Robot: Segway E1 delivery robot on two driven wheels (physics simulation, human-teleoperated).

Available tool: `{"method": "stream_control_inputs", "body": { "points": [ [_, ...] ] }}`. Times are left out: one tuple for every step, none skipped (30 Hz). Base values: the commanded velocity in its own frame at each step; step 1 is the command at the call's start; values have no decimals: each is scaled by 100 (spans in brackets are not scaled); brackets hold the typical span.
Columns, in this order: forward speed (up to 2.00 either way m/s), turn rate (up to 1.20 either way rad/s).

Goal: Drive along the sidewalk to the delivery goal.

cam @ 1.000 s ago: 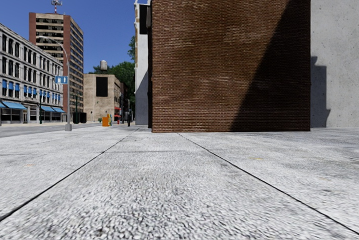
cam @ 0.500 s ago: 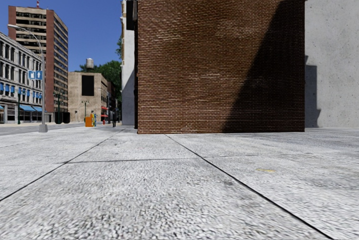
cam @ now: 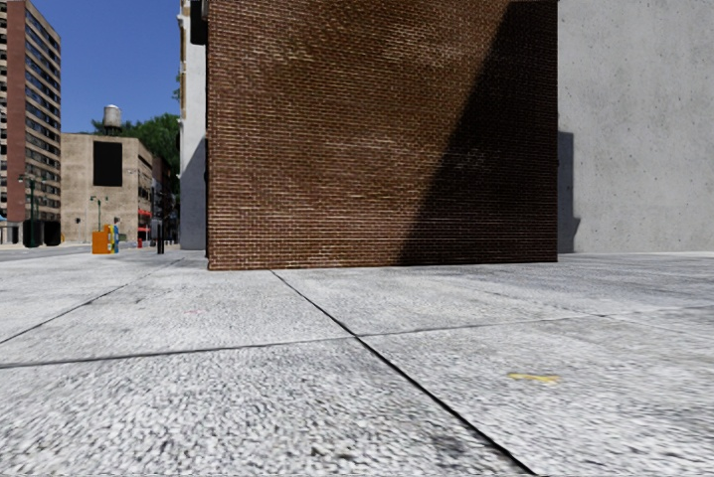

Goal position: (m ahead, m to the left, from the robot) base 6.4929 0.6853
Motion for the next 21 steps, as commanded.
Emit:
{"method": "stream_control_inputs", "body": {
  "points": [
    [200,-27],
    [200,0],
    [200,0],
    [200,0],
    [200,0],
    [200,0],
    [200,0],
    [200,0],
    [200,0],
    [200,0],
    [200,0],
    [200,0],
    [200,0],
    [200,0],
    [200,0],
    [200,0],
    [200,0],
    [200,0],
    [200,0],
    [200,0],
    [200,0]
  ]
}}
